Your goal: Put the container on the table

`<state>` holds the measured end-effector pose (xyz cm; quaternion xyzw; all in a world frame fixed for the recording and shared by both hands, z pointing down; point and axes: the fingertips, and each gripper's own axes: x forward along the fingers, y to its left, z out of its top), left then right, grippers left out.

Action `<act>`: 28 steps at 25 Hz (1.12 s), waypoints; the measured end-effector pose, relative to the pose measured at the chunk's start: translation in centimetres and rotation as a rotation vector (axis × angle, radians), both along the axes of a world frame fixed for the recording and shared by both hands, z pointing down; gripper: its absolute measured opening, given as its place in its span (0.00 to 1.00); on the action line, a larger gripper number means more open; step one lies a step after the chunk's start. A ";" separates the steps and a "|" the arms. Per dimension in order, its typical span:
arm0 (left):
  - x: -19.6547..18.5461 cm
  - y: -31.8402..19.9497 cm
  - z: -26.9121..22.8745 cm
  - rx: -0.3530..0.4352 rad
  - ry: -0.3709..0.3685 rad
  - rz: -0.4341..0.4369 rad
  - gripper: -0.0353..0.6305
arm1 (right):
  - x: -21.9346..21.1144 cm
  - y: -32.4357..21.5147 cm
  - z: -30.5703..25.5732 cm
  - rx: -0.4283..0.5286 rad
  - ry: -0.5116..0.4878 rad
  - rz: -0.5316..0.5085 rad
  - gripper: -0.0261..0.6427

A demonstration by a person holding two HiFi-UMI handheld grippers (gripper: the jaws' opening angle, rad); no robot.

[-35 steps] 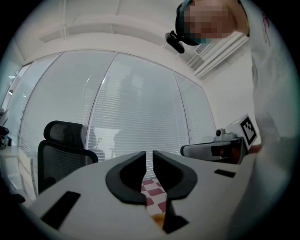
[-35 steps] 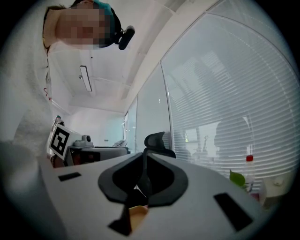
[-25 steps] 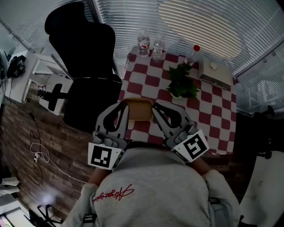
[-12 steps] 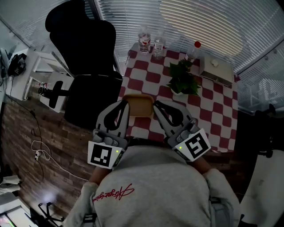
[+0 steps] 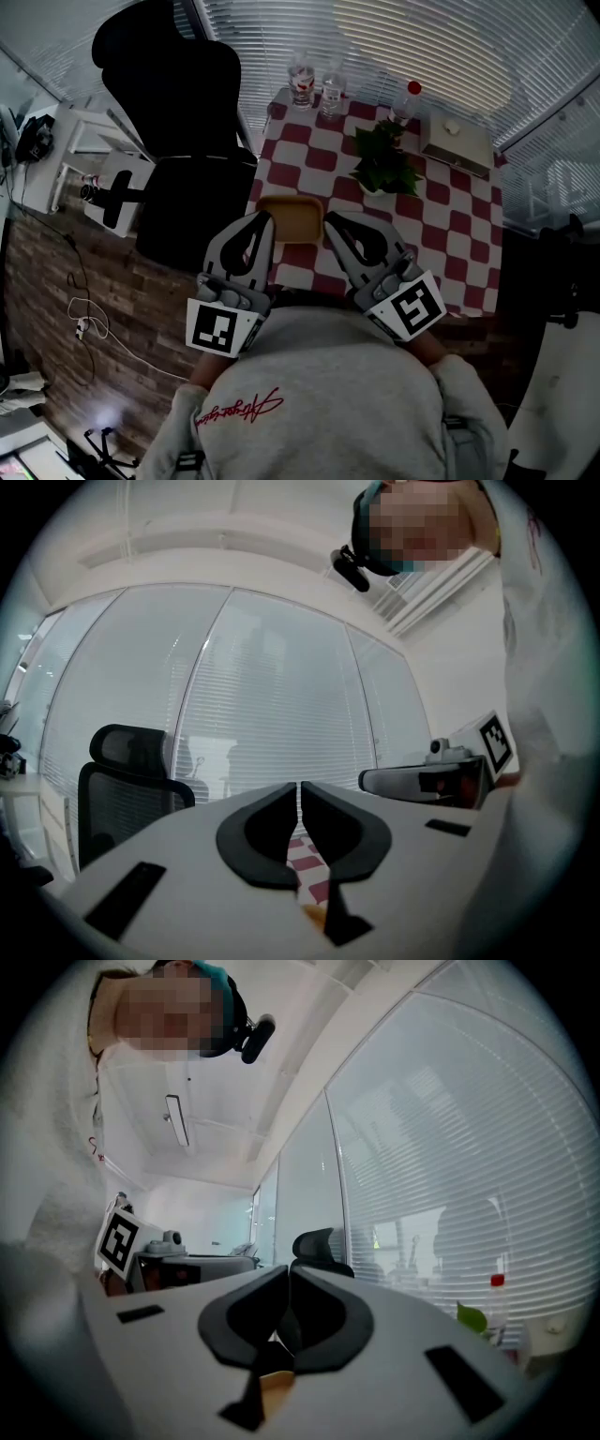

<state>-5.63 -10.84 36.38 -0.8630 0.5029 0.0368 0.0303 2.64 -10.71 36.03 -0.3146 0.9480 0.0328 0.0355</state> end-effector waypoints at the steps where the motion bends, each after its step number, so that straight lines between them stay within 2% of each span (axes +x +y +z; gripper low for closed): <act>1: 0.1 0.0 -0.1 0.000 0.003 0.002 0.09 | 0.1 0.0 0.1 0.000 0.002 0.004 0.07; 8: 0.3 0.2 -0.6 0.039 0.009 -0.010 0.09 | 0.5 0.0 -0.1 0.004 -0.004 0.003 0.06; 18: 0.6 0.0 -0.3 0.017 0.008 -0.022 0.09 | 1.0 -0.2 -0.1 0.024 0.006 -0.010 0.06; 28: 0.7 -0.3 0.0 0.015 0.004 -0.027 0.09 | 1.4 -0.3 0.1 0.004 0.013 -0.007 0.06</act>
